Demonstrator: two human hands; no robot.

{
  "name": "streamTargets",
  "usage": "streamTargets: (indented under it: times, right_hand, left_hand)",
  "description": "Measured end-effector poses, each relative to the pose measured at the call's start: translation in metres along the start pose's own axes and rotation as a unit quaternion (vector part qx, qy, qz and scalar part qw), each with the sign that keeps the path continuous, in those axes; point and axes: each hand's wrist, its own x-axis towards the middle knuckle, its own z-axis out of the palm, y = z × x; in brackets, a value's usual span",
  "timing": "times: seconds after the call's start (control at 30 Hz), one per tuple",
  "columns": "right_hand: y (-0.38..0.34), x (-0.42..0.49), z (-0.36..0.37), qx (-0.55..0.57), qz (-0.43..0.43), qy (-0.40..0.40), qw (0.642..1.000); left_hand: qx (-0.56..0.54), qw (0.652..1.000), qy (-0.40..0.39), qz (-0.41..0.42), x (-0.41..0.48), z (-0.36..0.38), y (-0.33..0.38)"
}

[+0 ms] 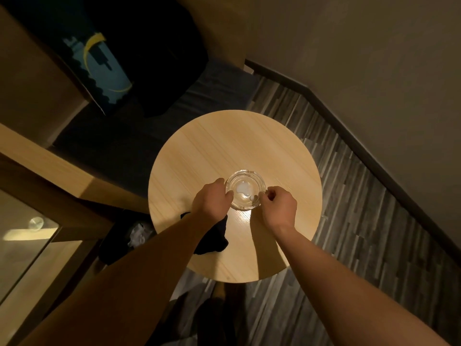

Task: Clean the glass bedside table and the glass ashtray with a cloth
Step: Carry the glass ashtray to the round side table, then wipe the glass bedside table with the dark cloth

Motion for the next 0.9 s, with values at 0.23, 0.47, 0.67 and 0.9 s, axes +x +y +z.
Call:
streamTargets:
  times: [0.23, 0.47, 0.67, 0.9]
  right_hand:
    - [-0.003, -0.050, -0.007, 0.045, 0.020, 0.015, 0.999]
    - [-0.018, -0.092, 0.030, 0.042, 0.034, -0.131, 0.990]
    - [-0.021, -0.096, 0.057, -0.049, 0.038, -0.170, 0.984]
    - [-0.015, -0.090, 0.069, 0.003, 0.057, -0.170, 0.984]
  left_hand:
    - [-0.068, 0.991, 0.110, 0.012, -0.035, -0.026, -0.036]
    - [-0.064, 0.994, 0.056, -0.072, -0.072, -0.022, -0.085]
    - [-0.114, 0.987, 0.063, -0.092, -0.075, -0.006, -0.085]
    - [-0.113, 0.983, 0.037, -0.138, -0.077, -0.001, -0.080]
